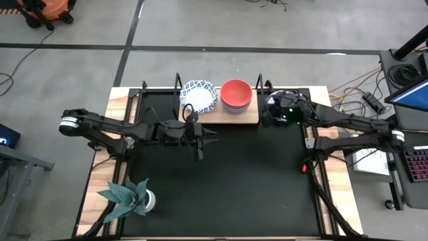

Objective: Place and stack bowls onto a shelf
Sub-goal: Stack the white bowl on top of the other white bowls on the shelf

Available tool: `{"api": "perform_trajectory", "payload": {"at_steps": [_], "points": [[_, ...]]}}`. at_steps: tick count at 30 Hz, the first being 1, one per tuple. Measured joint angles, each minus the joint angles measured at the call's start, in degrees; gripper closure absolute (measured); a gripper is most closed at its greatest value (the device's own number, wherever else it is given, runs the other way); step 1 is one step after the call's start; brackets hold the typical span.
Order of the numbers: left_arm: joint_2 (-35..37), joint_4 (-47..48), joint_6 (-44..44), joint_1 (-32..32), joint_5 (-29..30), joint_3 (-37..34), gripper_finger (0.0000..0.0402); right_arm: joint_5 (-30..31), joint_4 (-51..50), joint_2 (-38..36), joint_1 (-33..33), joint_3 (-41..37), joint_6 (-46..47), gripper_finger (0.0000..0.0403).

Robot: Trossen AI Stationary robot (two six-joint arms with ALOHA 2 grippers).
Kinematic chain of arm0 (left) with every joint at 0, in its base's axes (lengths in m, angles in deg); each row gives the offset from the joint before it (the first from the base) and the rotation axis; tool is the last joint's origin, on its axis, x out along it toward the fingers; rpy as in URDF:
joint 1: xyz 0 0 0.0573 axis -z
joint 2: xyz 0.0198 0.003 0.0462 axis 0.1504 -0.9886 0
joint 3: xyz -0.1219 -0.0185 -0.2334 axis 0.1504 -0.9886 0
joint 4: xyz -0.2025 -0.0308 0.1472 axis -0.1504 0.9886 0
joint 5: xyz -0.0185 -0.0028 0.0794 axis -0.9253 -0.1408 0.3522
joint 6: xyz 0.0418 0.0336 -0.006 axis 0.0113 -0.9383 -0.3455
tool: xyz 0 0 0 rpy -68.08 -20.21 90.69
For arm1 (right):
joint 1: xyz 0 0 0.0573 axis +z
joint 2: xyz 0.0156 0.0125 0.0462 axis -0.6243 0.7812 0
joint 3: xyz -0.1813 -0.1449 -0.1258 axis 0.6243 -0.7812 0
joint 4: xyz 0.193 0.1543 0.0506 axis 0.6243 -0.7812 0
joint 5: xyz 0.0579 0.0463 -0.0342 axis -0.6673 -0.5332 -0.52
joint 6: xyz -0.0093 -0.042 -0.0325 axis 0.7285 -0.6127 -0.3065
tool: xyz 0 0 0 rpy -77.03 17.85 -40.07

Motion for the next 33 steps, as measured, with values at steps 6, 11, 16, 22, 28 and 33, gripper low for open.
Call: {"api": "perform_trajectory", "payload": {"at_steps": [6, 11, 16, 22, 28, 33], "points": [[-0.10, -0.06, -0.41, -0.04, 0.00, 0.00, 0.0301, 0.46, -21.26, -3.95, 0.00, -0.10, 11.46, 0.0385], [-0.10, -0.35, -0.46, -0.04, 0.00, 0.00, 0.0301, -1.52, -28.99, -2.58, 0.01, -0.92, 7.84, 0.0338], [-0.10, -0.32, -1.29, -0.04, 0.00, 0.00, 0.0301, -3.62, -27.39, 2.56, 0.02, -2.97, -2.85, 0.0275], [0.84, 1.83, -7.28, -0.04, 0.38, 0.00, 0.0301, -2.83, -27.11, 11.76, -0.17, -2.99, -0.35, 0.0219], [6.01, 11.22, -11.38, -0.04, 12.54, 0.00, 0.0301, 5.72, -27.20, 20.33, -0.50, -2.99, 5.05, 0.0209], [10.22, 18.64, -8.85, -0.03, 15.92, -0.05, 0.0301, 11.93, -27.05, 24.71, -0.52, -2.14, 5.30, 0.0209]]}}
